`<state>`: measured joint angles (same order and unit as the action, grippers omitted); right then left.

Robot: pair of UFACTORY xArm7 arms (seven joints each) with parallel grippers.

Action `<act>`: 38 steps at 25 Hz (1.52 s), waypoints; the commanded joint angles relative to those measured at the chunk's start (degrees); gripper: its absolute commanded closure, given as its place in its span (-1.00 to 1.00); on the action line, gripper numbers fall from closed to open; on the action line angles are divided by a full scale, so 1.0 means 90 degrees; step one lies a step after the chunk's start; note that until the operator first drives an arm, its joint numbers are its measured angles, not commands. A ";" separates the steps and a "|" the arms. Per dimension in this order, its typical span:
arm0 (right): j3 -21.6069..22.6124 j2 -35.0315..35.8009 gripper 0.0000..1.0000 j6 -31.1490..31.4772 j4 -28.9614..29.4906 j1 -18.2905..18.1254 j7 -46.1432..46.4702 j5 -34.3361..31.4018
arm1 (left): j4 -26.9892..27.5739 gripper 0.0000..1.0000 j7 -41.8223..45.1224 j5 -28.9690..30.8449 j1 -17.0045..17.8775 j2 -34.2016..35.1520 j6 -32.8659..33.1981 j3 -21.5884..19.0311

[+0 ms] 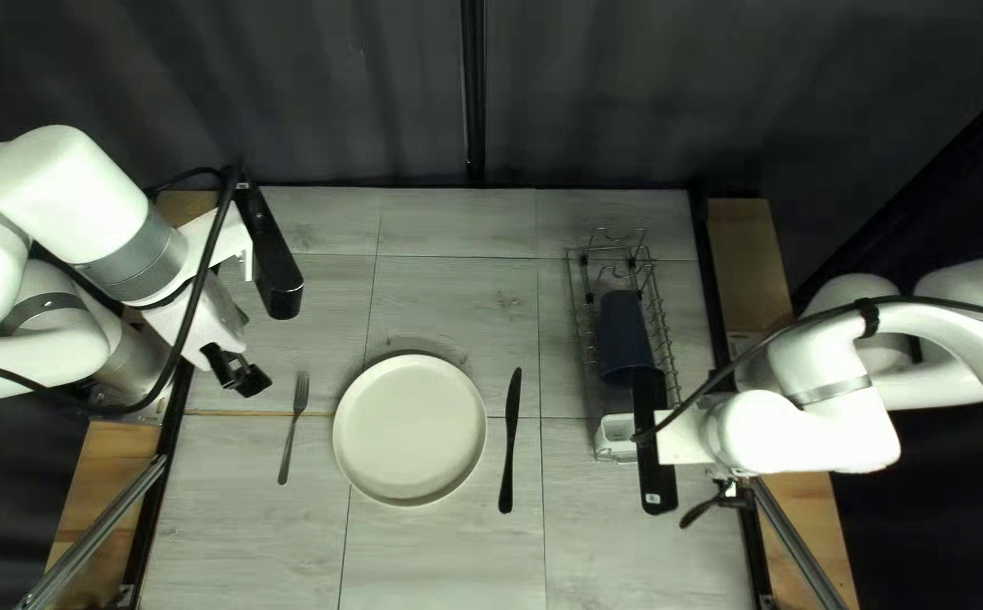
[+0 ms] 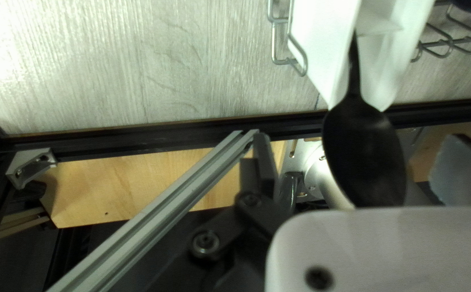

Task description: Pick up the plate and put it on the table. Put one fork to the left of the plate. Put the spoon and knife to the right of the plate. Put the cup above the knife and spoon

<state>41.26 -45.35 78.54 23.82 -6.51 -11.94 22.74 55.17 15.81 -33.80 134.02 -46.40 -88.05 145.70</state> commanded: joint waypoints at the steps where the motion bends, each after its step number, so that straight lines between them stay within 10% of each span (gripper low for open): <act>1: -0.0052 -0.0034 1.00 0.0105 0.0105 -0.0028 -0.0042 -0.0026 | 0.0000 -1.00 0.0000 0.0000 0.0000 0.0000 0.0000 0.0000; 20: -0.0738 -0.0024 1.00 0.2698 0.2797 -0.0276 0.0129 -0.1401 | 0.0000 -1.00 0.0000 0.0000 0.0000 0.0000 0.0000 0.0000; 31: -0.0451 0.1600 1.00 0.0528 0.3116 -0.0069 0.2408 -0.2019 | 0.0000 -1.00 0.0000 0.0000 0.0000 0.0000 0.0000 0.0000; 38: -0.0520 0.1543 1.00 0.0328 0.3027 0.0119 0.2829 -0.1993 | 0.0000 -1.00 0.0000 0.0000 0.0000 0.0000 0.0000 0.0000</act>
<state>36.59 -31.50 81.60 51.08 -5.49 13.38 4.81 55.17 15.81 -33.80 134.02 -46.40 -88.05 145.70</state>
